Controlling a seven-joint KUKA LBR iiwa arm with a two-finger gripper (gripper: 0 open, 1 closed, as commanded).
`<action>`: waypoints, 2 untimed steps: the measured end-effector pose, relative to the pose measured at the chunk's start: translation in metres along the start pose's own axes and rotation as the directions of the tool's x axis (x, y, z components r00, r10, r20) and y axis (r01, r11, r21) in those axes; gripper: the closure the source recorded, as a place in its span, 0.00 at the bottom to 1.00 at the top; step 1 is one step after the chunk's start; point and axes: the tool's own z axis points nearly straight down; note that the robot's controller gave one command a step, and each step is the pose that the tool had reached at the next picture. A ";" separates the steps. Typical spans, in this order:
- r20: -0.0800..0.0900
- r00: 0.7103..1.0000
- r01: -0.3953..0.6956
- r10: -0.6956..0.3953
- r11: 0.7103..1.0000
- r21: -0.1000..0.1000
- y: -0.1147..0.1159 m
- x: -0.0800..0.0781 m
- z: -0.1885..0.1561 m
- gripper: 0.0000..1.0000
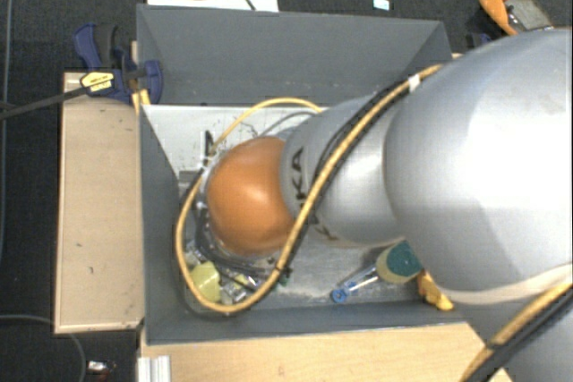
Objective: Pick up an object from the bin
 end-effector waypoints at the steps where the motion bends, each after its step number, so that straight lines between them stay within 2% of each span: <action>1: -0.016 0.969 -0.246 0.246 0.969 -0.003 -0.015 0.009 0.003 1.00; 2: -0.017 0.969 -0.246 0.246 0.969 -0.003 -0.015 0.009 0.003 1.00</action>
Offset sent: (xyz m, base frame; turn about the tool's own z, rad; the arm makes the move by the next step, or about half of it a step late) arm 0.0000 0.0000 0.0000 0.0000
